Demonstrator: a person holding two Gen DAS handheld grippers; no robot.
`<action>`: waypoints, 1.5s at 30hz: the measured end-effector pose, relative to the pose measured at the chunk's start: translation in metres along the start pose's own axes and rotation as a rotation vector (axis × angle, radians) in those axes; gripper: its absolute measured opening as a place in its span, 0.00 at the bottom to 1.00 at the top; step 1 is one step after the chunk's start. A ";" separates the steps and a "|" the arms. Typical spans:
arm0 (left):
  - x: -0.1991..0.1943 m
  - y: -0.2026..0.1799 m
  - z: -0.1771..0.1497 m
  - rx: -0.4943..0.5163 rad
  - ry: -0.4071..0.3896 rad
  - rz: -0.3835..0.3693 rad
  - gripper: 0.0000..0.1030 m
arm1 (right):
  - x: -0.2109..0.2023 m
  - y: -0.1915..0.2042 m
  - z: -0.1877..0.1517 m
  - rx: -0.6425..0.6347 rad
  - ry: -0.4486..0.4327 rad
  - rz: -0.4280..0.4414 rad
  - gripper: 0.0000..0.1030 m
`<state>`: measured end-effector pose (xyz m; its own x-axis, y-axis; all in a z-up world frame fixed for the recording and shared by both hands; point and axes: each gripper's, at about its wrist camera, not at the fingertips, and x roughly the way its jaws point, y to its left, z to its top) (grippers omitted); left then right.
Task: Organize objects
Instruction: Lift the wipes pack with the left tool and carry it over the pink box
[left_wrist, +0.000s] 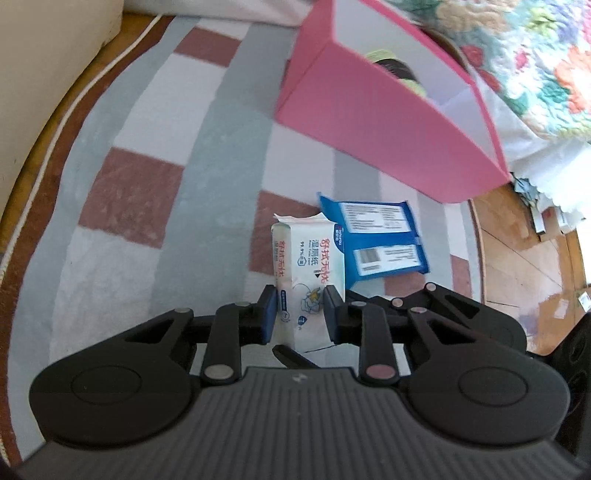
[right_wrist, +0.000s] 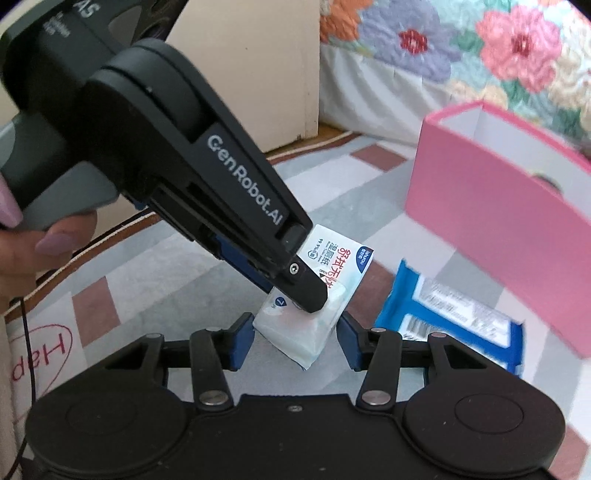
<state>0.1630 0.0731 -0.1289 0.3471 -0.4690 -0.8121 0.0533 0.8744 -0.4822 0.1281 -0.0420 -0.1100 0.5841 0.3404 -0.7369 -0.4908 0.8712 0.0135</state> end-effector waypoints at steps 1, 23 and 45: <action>-0.002 -0.002 0.000 0.002 -0.003 -0.007 0.25 | -0.004 0.001 0.000 -0.007 -0.005 -0.009 0.53; -0.034 -0.054 -0.008 0.129 -0.123 -0.079 0.28 | -0.060 -0.019 0.002 0.008 -0.103 -0.052 0.52; -0.086 -0.100 0.005 0.171 -0.251 -0.092 0.28 | -0.109 -0.027 0.036 -0.065 -0.173 -0.114 0.52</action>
<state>0.1320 0.0266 -0.0090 0.5529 -0.5206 -0.6506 0.2445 0.8478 -0.4707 0.1013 -0.0902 -0.0052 0.7380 0.3012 -0.6038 -0.4520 0.8851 -0.1110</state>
